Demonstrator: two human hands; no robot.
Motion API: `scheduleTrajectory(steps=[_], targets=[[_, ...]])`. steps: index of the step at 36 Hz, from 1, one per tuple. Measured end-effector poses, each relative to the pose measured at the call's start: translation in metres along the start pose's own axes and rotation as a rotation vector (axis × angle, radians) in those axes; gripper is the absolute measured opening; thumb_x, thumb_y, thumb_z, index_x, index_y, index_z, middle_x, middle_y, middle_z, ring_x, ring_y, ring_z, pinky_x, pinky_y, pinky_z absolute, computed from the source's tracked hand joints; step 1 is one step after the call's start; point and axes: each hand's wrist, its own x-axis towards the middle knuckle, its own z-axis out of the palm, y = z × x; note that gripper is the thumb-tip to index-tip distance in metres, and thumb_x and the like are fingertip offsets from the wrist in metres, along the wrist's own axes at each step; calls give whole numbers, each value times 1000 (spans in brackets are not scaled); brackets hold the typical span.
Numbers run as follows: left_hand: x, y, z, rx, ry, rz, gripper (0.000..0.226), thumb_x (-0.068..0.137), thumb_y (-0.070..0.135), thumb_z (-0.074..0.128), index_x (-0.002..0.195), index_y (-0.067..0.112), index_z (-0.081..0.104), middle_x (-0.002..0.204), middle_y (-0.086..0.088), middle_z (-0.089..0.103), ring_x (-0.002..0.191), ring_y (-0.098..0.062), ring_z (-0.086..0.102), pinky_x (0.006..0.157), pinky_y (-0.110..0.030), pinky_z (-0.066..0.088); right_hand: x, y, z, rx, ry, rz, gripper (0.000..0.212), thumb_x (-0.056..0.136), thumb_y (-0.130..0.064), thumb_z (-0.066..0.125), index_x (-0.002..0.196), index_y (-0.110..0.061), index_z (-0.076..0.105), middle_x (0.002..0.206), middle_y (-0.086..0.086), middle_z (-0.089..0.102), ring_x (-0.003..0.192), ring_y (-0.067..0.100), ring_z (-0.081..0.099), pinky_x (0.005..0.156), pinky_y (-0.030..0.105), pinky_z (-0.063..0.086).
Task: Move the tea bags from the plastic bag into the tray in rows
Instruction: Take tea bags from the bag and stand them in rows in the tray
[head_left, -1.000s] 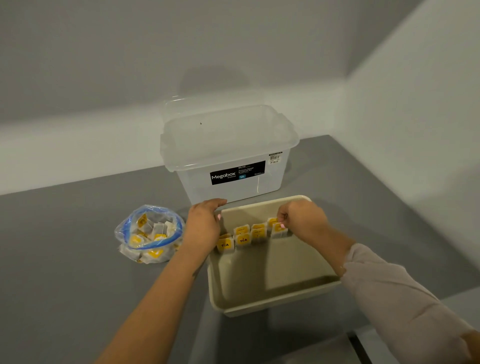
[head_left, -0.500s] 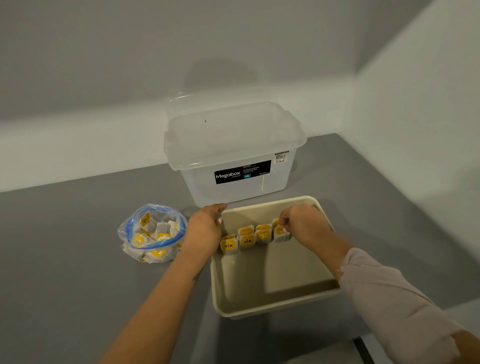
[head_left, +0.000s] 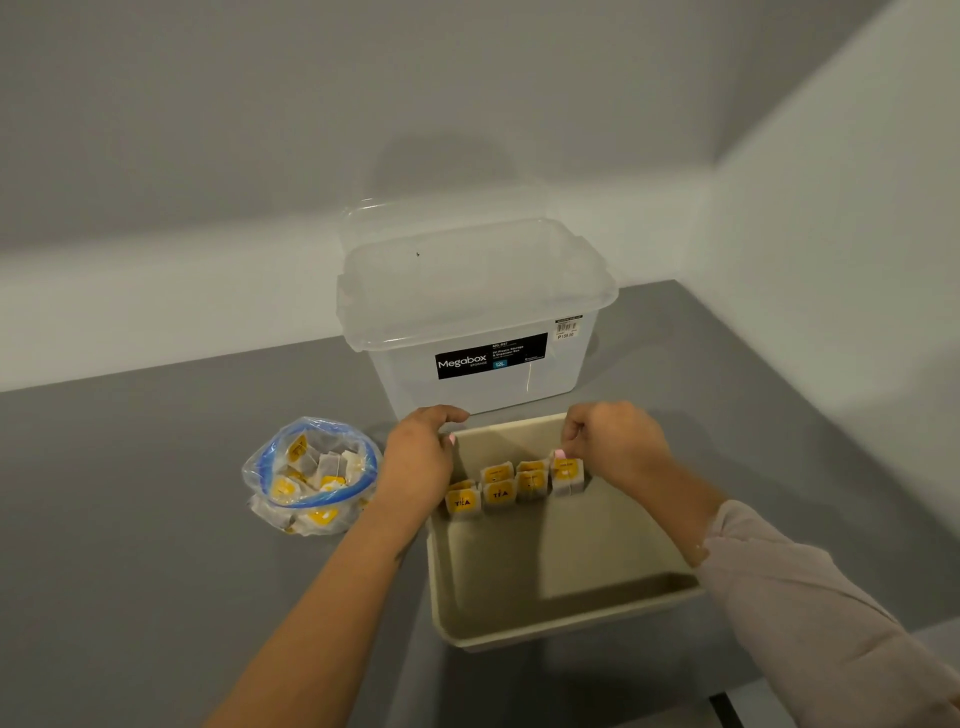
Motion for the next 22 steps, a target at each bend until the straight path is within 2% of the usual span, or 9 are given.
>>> scheduleTrajectory(steps=[4,7,10,12,16,19,22], targets=[[-3,-4,-13,-22,47,46,27,94,9,51,114,23,62,133,0,54,120,-17,51,94,-18,35,-1,-16,-10,79,99,-69,18,84,-40,67,83,-23,62,75,-6,61,74,15,58,54,22,38],[-5,-14,-31,-48,97,64,26,92,4,52,108,21,64,130,-1,56,115,-17,54,90,-13,33,-1,-39,-16,164,130,-121,15,85,-40,66,83,-26,60,67,-8,57,68,14,56,54,24,38],[-5,-30,-51,-51,143,65,25,91,4,55,103,23,64,127,0,59,114,-18,56,93,-18,36,0,-66,-15,210,173,-180,12,85,-36,66,84,-26,60,65,-8,56,68,13,54,60,26,39],[-2,-42,-67,-59,173,55,25,91,4,55,99,26,63,125,0,60,107,-21,60,94,-22,40,1,-86,-12,231,180,-206,10,84,-36,67,84,-28,60,61,-11,52,68,11,53,62,27,41],[5,-67,-98,-73,206,21,23,89,1,56,98,20,66,121,1,62,85,-21,63,76,-16,41,4,-127,-4,233,139,-248,7,85,-37,65,87,-31,61,65,-12,52,70,9,52,62,25,37],[10,-88,-116,-42,238,11,22,87,1,58,95,20,65,118,0,64,107,-18,59,86,-17,36,6,-157,2,222,107,-268,7,86,-37,64,89,-32,62,68,-13,53,74,10,54,66,25,42],[15,-107,-129,-28,238,-10,20,86,2,59,96,19,65,117,-1,64,114,-19,55,88,-19,36,8,-186,10,187,75,-278,12,87,-37,63,96,-30,66,75,-12,56,78,11,57,72,26,47]])
